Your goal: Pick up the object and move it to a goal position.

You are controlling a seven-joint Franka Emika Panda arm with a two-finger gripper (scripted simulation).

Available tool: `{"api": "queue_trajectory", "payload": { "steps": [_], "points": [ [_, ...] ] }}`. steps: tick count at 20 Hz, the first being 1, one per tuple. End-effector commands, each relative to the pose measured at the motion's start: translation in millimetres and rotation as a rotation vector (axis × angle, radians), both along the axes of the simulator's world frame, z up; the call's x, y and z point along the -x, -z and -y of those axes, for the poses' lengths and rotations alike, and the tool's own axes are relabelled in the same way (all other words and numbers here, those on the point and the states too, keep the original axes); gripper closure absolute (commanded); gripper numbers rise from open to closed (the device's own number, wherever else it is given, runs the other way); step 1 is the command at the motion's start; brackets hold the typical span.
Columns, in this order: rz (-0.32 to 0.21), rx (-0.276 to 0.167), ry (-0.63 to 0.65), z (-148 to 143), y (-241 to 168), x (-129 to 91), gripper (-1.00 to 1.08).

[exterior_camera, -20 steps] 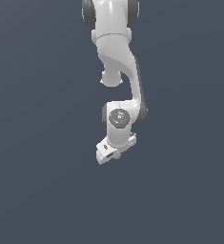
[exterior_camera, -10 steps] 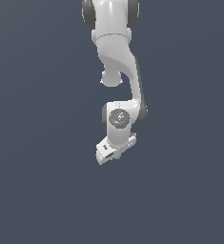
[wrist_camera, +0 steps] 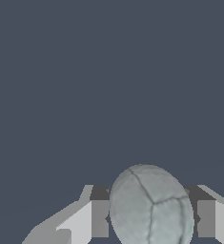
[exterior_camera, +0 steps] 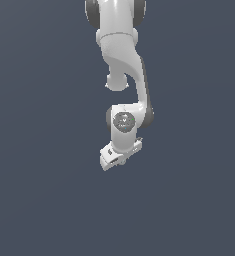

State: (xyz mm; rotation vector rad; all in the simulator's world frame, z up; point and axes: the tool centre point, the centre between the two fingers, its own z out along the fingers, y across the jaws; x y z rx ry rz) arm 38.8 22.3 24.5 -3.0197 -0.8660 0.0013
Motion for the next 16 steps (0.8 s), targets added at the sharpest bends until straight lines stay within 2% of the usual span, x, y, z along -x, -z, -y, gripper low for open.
{"api": "queue_trajectory", "payload": {
  "steps": [1,8,16],
  "points": [
    [0.001,0.000,0.000,2,-3,5,1.08],
    [0.001,0.000,0.000,14,-17,32,1.08],
    [0.001,0.001,0.001,34,-41,79,1.08]
  ]
}}
